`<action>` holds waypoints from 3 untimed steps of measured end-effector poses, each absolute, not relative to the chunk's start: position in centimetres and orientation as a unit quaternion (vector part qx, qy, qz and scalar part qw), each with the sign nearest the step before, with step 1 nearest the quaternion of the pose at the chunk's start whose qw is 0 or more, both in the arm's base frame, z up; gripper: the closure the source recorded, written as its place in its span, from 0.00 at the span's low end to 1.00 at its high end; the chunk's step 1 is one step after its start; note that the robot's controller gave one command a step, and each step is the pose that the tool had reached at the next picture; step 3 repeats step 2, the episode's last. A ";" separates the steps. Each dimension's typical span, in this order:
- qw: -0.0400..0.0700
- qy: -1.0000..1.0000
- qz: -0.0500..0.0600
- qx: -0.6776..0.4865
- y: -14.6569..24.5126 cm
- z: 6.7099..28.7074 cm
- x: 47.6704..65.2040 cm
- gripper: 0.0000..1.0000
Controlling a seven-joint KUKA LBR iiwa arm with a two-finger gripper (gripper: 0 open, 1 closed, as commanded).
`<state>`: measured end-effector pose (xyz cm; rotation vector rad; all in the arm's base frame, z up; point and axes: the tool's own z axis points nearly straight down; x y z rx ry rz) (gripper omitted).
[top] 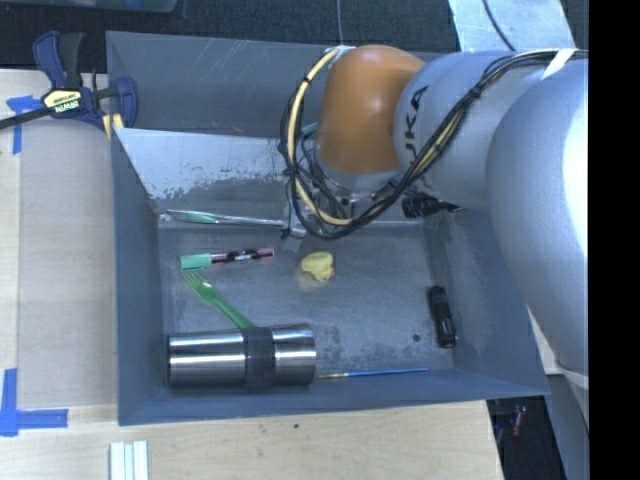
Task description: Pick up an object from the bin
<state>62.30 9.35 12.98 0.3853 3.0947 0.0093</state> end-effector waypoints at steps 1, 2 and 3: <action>0.010 0.992 0.002 0.123 9.3 16.3 62.2 1.00; 0.012 0.992 0.003 0.123 9.3 19.5 62.3 1.00; 0.012 0.992 0.003 0.123 9.3 19.5 62.3 1.00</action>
Offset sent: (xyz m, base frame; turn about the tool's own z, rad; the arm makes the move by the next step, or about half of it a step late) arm -0.0011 -0.0001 0.0346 -0.0003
